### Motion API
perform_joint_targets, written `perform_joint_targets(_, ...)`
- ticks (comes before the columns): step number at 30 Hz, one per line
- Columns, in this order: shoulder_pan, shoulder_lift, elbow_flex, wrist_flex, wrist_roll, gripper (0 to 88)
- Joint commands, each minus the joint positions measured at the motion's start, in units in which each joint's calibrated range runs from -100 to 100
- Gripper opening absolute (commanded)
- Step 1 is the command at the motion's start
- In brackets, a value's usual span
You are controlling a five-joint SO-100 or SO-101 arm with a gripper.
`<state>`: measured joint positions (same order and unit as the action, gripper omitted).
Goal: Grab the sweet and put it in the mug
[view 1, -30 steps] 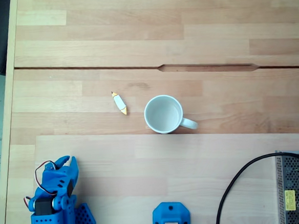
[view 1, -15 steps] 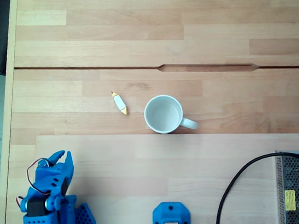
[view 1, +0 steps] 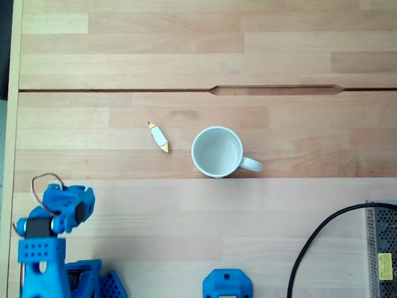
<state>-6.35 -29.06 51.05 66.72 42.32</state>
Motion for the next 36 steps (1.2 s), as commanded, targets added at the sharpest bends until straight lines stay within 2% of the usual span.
perform_joint_targets(1,2.7,5.7,-6.8,-0.2,0.3,3.2)
perform_joint_targets(8,6.7,17.1,-17.1,-0.1,4.2,3.2)
perform_joint_targets(17,14.6,32.9,-26.7,-0.7,16.5,3.2)
perform_joint_targets(22,17.5,39.1,-30.7,-0.8,21.3,3.2)
perform_joint_targets(26,17.8,43.5,-34.6,-1.2,21.8,3.2)
perform_joint_targets(36,17.7,54.3,-44.4,-7.5,17.9,3.3)
